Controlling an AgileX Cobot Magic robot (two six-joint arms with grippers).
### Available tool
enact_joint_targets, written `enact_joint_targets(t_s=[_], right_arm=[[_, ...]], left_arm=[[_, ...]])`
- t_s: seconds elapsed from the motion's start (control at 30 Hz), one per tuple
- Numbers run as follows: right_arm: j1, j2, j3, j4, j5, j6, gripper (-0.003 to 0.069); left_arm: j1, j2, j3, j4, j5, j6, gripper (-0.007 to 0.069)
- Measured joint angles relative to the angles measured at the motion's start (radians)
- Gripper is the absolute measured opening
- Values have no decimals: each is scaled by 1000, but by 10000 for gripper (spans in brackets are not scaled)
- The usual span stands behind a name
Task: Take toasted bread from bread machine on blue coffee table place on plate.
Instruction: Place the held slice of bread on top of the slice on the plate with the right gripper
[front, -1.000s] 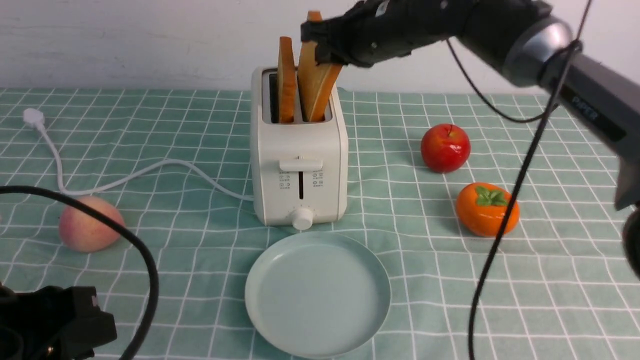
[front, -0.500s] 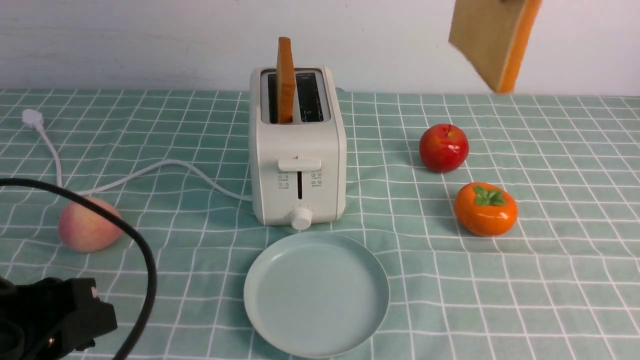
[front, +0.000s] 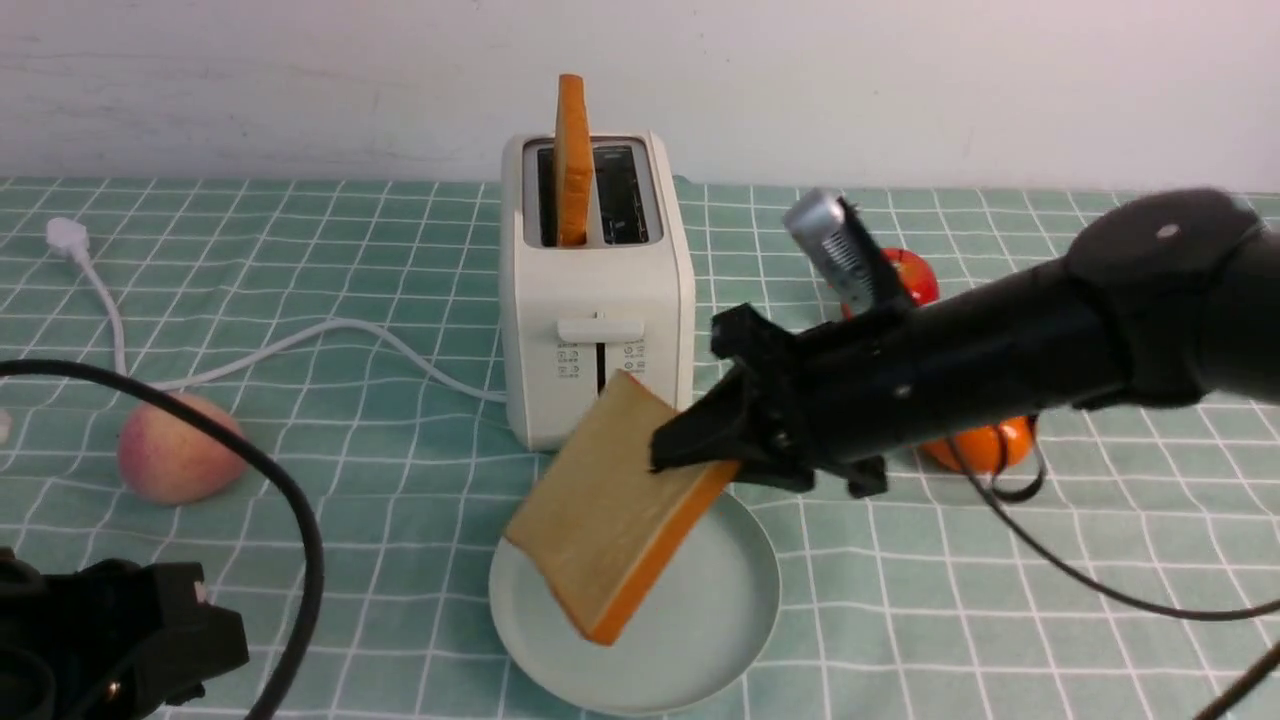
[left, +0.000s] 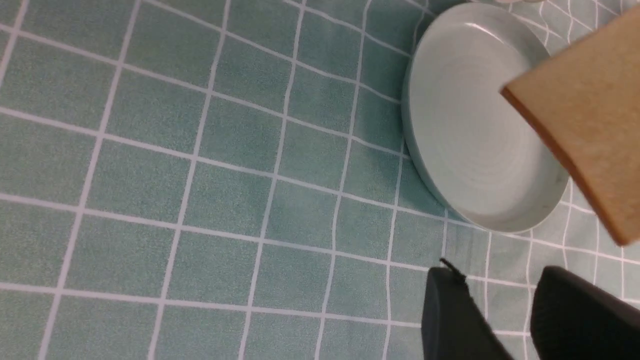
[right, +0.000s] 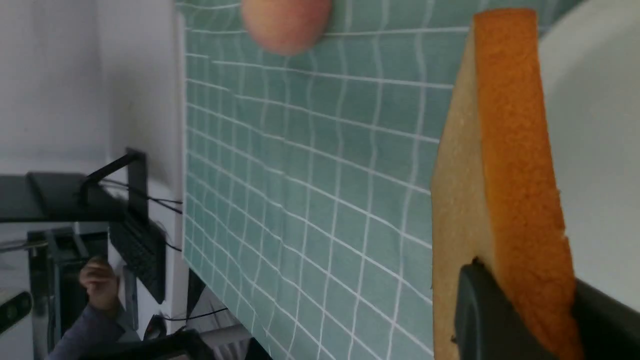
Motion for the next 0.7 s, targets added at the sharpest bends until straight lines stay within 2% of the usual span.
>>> enact_joint_targets(t_s=[0.03, 0.07, 0.1, 0.2, 0.3, 0.43, 0.47, 0.5, 0.6, 0.7], right_arm=[[10, 14, 3, 41, -17, -87, 107], [12, 20, 3, 50, -21, -119, 107], [31, 40, 7, 103, -73, -221, 107], [44, 63, 7, 120, -126, -297, 115], [44, 71, 8, 90, -124, -311, 167], [44, 71, 8, -22, -97, -311, 307], [43, 71, 8, -22, -96, -311, 314], [35, 63, 8, -78, -86, -311, 370], [10, 42, -3, -180, -79, -302, 456], [-76, -36, -77, -379, -57, -224, 573]], left_arm=[[-4, 0, 0, -2, 0, 0, 238], [-5, 0, 0, -2, 0, 0, 238], [-5, 0, 0, -5, -2, 0, 238], [-5, 0, 0, -8, -3, 0, 238], [-5, 0, 0, -10, -3, 0, 238], [-5, 0, 0, -20, -3, 0, 238], [-5, 0, 0, -21, -3, 0, 238], [-5, 0, 0, -29, -3, 0, 238], [-5, 0, 0, -42, 4, 0, 238], [-5, 0, 0, -76, 11, 0, 238]])
